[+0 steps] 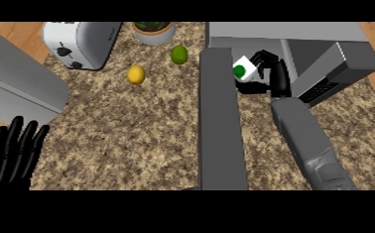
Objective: Pick up the milk, place it into the microwave and close the microwave
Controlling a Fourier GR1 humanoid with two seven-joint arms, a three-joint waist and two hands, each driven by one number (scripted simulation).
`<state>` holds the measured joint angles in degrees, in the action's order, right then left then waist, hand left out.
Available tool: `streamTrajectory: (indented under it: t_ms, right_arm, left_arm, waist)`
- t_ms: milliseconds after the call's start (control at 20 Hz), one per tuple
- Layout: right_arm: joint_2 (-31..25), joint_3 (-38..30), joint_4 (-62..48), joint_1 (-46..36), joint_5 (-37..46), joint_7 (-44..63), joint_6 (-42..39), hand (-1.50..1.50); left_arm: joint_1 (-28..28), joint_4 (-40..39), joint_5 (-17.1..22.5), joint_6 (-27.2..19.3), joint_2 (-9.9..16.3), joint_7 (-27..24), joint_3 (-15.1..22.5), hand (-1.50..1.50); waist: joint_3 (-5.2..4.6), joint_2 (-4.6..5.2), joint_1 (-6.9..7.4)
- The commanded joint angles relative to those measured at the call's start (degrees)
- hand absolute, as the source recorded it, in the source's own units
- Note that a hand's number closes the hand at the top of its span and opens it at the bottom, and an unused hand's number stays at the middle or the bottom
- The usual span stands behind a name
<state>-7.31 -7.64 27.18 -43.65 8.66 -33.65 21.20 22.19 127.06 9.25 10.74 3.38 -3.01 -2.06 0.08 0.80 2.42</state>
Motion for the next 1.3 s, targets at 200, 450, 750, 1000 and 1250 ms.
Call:
streamTrajectory:
  t_ms: [200, 450, 750, 1000, 1250]
  right_arm:
    - [-3.70, -4.98, -11.59, -8.15, 0.77, -0.80, 11.64, 1.50]
    - [-6.22, -4.13, -13.12, -10.28, 3.89, -3.84, 20.75, 1.50]
    - [-6.72, 0.74, -20.02, -14.91, 9.20, 0.22, 16.33, -1.50]
    - [-3.99, 2.57, -22.73, -16.02, 11.28, 1.58, 15.72, -1.50]
    - [-1.90, 1.19, -22.30, -15.96, 10.05, 1.29, 15.72, -1.50]
  left_arm:
    - [-1.61, -2.29, 0.55, 1.26, 0.49, -0.29, -0.11, -1.50]
    - [-3.53, -1.62, -0.50, 0.12, 0.89, 1.13, -0.63, -1.50]
    - [-4.51, -1.92, -5.04, -1.01, 0.16, 1.77, 2.30, -1.50]
    - [-4.56, -2.52, -4.19, 0.20, 0.93, 1.20, 1.66, -1.50]
    - [-2.71, -1.99, -3.34, 1.22, 2.21, 0.94, -0.32, -1.50]
  waist:
    - [0.07, 0.86, 1.80]
    - [0.13, 1.33, 2.42]
    - [0.18, 1.80, 3.41]
    - [0.12, 1.61, 3.61]
    - [0.09, 1.04, 2.69]
